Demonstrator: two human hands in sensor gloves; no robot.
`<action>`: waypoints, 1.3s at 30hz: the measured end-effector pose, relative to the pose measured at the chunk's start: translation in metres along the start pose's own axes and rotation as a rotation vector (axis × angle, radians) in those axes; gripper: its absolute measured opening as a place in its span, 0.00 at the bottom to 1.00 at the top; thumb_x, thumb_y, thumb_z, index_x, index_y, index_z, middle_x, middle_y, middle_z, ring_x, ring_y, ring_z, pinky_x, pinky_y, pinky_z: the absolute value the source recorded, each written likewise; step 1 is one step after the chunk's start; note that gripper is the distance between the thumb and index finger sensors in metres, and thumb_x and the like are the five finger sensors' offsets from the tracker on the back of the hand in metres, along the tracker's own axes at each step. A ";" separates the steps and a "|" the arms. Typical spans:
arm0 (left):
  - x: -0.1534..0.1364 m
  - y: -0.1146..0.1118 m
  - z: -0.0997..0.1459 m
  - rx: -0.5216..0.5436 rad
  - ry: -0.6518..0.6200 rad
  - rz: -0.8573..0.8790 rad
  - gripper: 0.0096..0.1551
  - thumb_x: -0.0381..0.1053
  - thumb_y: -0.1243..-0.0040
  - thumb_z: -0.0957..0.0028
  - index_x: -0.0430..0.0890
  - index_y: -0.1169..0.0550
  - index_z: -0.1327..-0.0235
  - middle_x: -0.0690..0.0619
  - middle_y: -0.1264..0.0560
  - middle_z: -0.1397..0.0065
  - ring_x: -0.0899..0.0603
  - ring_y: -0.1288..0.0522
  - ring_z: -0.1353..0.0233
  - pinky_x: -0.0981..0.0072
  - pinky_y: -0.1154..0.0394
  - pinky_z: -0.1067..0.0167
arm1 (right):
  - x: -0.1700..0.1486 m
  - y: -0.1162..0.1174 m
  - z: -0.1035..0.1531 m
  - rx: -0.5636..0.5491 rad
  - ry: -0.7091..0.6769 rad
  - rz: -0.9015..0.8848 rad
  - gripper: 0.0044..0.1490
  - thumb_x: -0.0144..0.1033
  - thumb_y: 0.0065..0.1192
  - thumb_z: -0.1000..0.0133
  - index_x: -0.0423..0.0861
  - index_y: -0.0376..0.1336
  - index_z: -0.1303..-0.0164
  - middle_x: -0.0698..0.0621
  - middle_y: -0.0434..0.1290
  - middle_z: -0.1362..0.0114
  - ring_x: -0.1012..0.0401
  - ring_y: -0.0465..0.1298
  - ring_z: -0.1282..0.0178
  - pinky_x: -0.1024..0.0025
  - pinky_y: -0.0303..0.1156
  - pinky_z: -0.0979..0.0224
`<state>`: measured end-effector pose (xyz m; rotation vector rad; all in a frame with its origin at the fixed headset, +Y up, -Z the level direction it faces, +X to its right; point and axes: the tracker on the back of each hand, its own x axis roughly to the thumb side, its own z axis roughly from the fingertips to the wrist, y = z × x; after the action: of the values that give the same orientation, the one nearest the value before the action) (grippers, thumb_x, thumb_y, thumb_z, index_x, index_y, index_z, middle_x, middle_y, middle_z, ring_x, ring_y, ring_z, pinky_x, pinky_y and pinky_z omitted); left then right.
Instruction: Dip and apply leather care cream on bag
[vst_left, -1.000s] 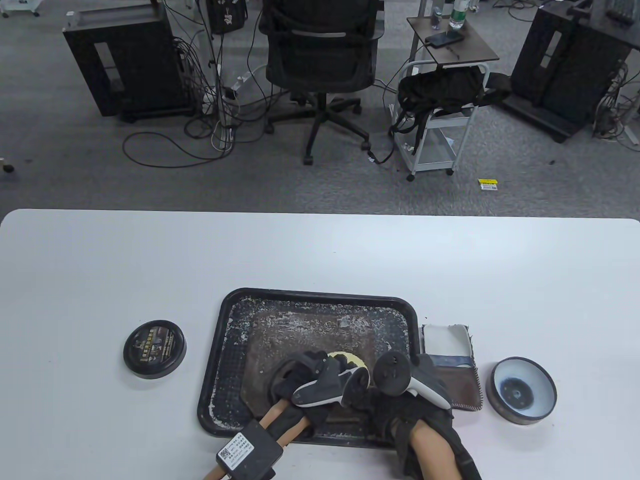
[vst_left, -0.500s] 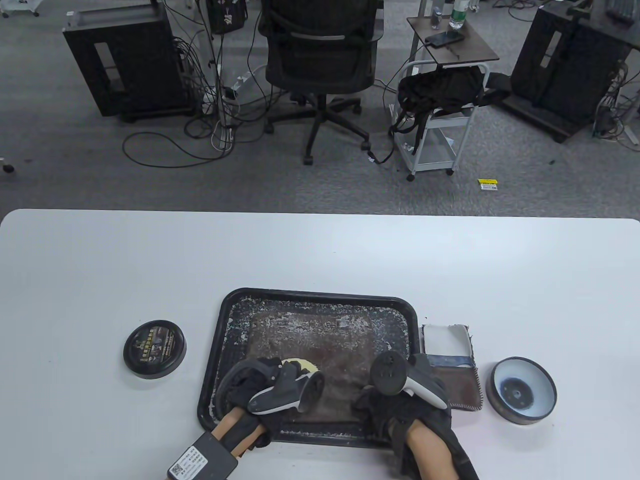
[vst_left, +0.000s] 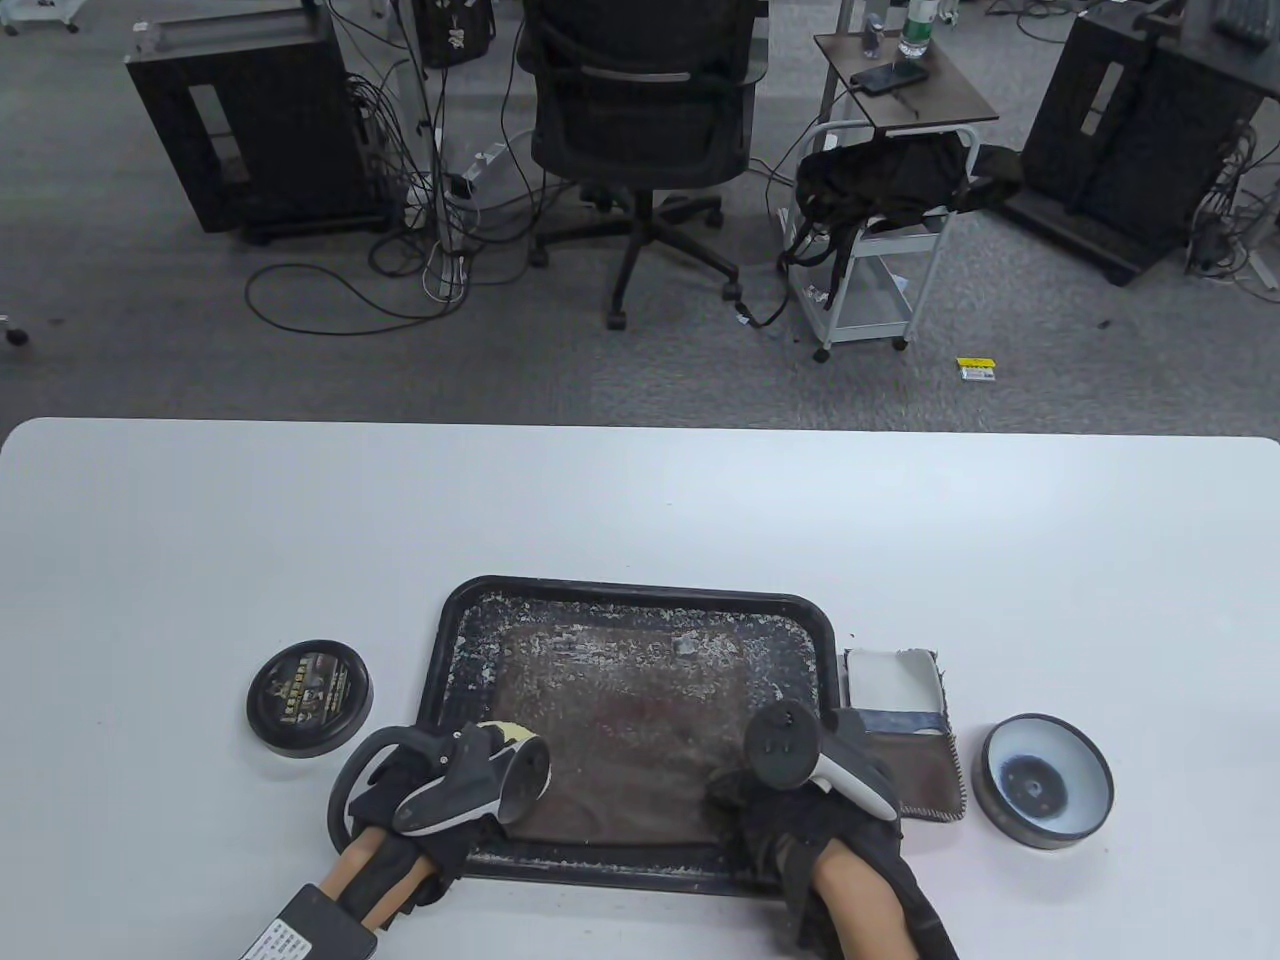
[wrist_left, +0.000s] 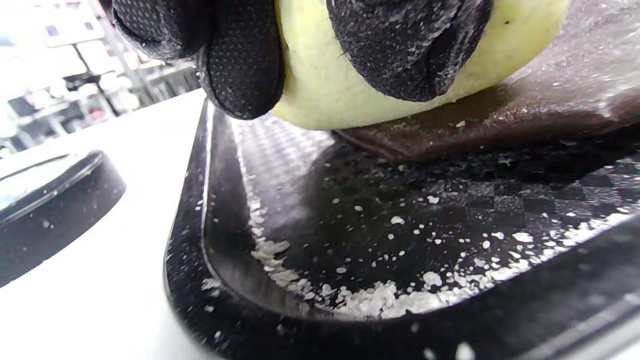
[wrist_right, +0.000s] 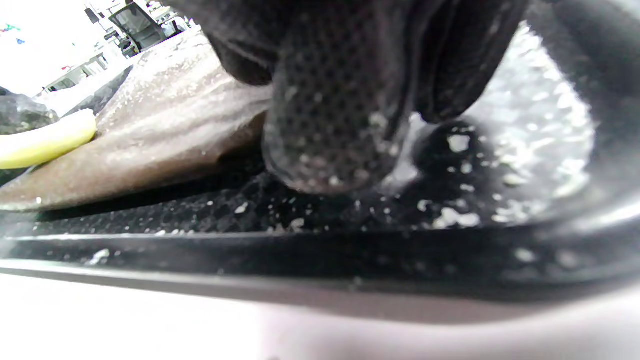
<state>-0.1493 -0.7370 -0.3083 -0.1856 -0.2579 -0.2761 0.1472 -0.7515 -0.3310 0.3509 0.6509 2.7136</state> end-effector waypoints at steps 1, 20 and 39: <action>-0.001 -0.001 0.000 0.010 -0.006 0.013 0.32 0.52 0.33 0.62 0.69 0.27 0.41 0.66 0.27 0.28 0.44 0.21 0.38 0.54 0.25 0.40 | 0.000 0.000 0.000 -0.002 0.001 -0.006 0.39 0.24 0.59 0.53 0.50 0.59 0.28 0.49 0.70 0.31 0.63 0.86 0.68 0.54 0.78 0.40; 0.082 0.018 -0.021 0.124 -0.238 0.026 0.32 0.54 0.33 0.62 0.67 0.27 0.40 0.65 0.26 0.29 0.45 0.20 0.39 0.57 0.24 0.42 | -0.009 -0.002 -0.002 -0.012 0.001 -0.090 0.45 0.24 0.58 0.53 0.47 0.47 0.24 0.50 0.72 0.33 0.63 0.86 0.69 0.55 0.78 0.41; 0.140 0.026 -0.023 0.232 -0.425 0.041 0.32 0.53 0.33 0.62 0.68 0.27 0.41 0.65 0.27 0.28 0.45 0.21 0.38 0.57 0.25 0.41 | -0.007 -0.002 -0.002 -0.014 0.011 -0.067 0.44 0.24 0.58 0.53 0.47 0.48 0.24 0.51 0.72 0.33 0.63 0.86 0.69 0.55 0.78 0.41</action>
<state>-0.0063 -0.7519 -0.2948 -0.0172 -0.7033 -0.1615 0.1538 -0.7531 -0.3355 0.3054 0.6350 2.6573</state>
